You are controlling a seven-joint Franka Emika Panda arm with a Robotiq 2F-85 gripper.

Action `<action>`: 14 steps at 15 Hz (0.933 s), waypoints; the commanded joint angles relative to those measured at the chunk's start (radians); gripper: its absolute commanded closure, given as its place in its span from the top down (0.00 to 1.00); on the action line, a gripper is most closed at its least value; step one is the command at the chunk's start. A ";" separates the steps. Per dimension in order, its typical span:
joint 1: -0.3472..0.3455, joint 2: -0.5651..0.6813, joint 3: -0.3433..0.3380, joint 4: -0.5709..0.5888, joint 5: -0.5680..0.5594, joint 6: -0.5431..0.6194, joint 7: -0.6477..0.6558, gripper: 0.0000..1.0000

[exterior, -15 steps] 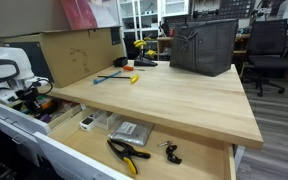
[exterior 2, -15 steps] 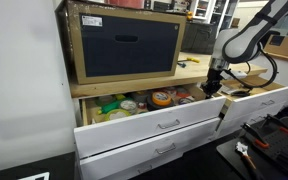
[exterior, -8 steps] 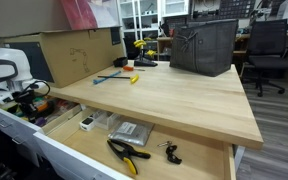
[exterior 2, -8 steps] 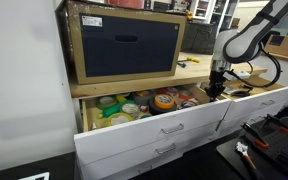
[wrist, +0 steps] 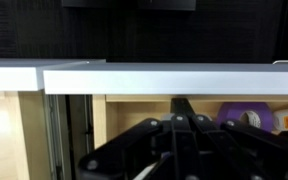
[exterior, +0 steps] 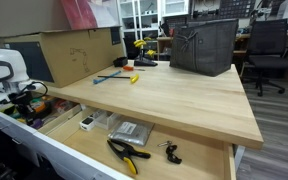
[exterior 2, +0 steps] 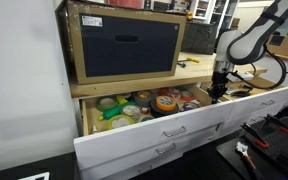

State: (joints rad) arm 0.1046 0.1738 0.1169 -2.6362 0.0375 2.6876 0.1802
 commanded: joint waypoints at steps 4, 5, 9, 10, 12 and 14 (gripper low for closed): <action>-0.016 -0.171 0.063 -0.093 0.181 0.200 -0.150 0.00; -0.016 -0.223 0.069 -0.092 0.220 0.151 -0.187 0.26; -0.006 -0.411 0.011 -0.054 0.207 -0.054 -0.171 0.47; -0.020 -0.443 0.001 -0.033 0.162 -0.117 -0.137 0.55; -0.046 -0.514 -0.026 0.015 0.111 -0.234 -0.097 0.71; -0.077 -0.557 -0.043 0.070 0.059 -0.335 -0.063 0.84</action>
State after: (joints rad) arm 0.0678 -0.3107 0.0924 -2.6291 0.1614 2.4942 0.0631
